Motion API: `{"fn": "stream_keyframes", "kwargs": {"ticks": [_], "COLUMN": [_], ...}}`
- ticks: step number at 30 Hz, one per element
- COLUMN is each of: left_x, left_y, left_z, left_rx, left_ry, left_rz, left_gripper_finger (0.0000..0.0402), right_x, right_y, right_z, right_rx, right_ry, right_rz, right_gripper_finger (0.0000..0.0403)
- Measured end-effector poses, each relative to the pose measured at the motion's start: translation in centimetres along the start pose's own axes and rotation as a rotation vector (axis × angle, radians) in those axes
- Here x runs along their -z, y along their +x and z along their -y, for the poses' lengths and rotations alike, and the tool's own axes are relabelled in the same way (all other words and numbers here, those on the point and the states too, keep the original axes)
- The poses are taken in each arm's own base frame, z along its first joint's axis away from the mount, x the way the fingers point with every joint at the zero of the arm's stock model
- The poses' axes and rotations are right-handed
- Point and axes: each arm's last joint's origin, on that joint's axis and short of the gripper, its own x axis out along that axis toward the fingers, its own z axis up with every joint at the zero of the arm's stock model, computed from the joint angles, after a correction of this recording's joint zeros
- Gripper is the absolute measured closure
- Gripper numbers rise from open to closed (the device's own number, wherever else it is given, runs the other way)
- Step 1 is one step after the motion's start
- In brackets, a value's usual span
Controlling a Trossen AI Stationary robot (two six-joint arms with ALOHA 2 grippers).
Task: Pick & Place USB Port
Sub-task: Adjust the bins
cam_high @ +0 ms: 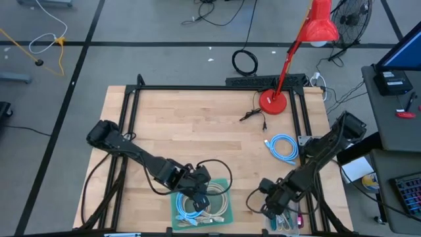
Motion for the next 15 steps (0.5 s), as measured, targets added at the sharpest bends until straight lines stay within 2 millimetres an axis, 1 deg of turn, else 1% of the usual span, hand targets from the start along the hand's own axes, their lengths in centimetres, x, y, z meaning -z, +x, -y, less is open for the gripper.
{"fn": "stream_keyframes", "kwargs": {"ticks": [5, 11, 15], "left_x": [0.0, 0.0, 0.1], "left_y": [0.0, 0.0, 0.0], "left_z": [0.0, 0.0, 0.1], "left_rx": [-0.003, -0.006, -0.009], "left_ry": [-0.006, -0.017, -0.018], "left_rz": [0.003, 0.01, 0.015], "left_gripper_finger": [0.0314, 0.0314, 0.0314], "right_x": [-1.7, -4.0, -5.1], "right_y": [0.0, -0.2, -0.3], "right_z": [0.1, -0.3, -0.5], "right_rx": [-0.009, -0.088, -0.12], "right_ry": [-0.006, -0.021, -0.031], "right_rz": [0.035, 0.084, 0.117], "right_gripper_finger": [0.0403, 0.0403, 0.0403]}}
